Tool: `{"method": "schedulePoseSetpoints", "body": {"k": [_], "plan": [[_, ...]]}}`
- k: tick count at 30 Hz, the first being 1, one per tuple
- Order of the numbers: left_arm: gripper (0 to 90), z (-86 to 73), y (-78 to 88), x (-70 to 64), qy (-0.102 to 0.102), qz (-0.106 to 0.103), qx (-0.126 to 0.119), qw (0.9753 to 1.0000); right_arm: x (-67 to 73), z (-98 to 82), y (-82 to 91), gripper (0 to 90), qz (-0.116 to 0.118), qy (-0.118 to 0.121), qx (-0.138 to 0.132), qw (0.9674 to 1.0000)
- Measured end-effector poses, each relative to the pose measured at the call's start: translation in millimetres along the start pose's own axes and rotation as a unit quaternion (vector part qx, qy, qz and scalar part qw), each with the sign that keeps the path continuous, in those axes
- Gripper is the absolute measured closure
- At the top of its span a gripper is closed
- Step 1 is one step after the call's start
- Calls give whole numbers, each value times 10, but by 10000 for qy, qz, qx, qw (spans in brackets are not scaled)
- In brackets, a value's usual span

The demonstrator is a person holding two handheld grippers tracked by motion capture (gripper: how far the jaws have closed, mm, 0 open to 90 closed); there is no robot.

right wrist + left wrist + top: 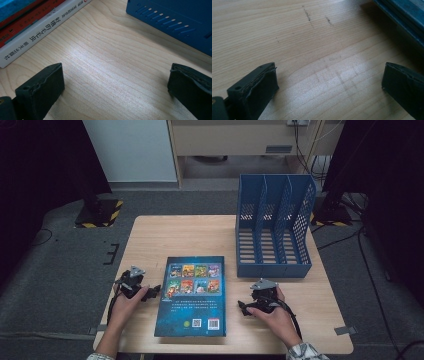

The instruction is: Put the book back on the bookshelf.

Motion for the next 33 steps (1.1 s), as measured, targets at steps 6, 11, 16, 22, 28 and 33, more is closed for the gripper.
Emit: {"method": "schedulePoseSetpoints", "body": {"k": [6, 11, 16, 22, 28, 33], "plan": [[0, -3, 4, 1, -16, -8, 8, 10000, 3, 2, 0, 10, 3, -16, -5, 10000], [0, -5, 6, 3, -40, -34, 5, 10000, 3, -1, 1, 10, -6, -14, 2, 10000], [35, 16, 64, 34, 42, -31, -75, 10000, 9, 6, 10, 31, 21, 3, 70, 10000], [42, 120, 283, 60, 285, -123, -492, 9983, 46, 88, 156, 90, 60, 61, 29, 10000], [42, 143, 407, -171, 264, -609, -488, 9966, 187, 223, 319, 100, 188, 156, -282, 9993], [35, 179, 449, -293, 179, -756, -565, 9954, 237, 298, 379, 101, 151, 199, -374, 9990]]}}
Point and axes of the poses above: each handheld gripper's, and its own axes: y roughly backward along the jaws, z roughly out of its top, x roughly to its left, the point moved 7 cm from there along -y, roughly forward along the jaws, and after that the axes turned 7 degrees about y, right-handed, at the moved point
